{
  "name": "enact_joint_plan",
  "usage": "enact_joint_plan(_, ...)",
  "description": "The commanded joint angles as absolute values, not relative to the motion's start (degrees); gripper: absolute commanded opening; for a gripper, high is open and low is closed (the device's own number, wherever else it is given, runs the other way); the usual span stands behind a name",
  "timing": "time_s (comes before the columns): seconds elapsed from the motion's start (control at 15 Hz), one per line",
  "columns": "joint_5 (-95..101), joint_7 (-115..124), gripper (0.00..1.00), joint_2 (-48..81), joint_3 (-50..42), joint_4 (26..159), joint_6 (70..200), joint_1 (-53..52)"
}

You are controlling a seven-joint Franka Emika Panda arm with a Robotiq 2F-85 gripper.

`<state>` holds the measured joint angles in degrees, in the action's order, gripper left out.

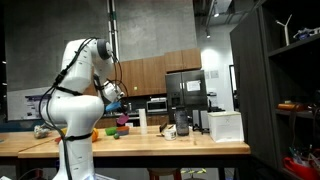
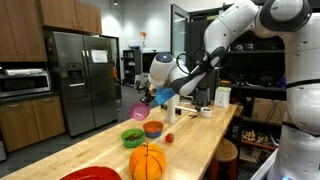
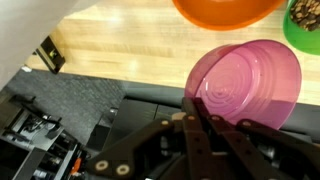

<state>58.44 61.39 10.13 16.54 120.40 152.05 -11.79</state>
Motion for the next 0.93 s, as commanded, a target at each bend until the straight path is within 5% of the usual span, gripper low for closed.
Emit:
enact_joint_plan(0.0, 44.6, 50.0, 0.01, 7.1, 14.7, 126.0, 158.0, -10.4)
enact_joint_plan(0.87, -6.0, 4.8, 0.01, 1.6, 14.6, 131.1, 154.1, -8.4)
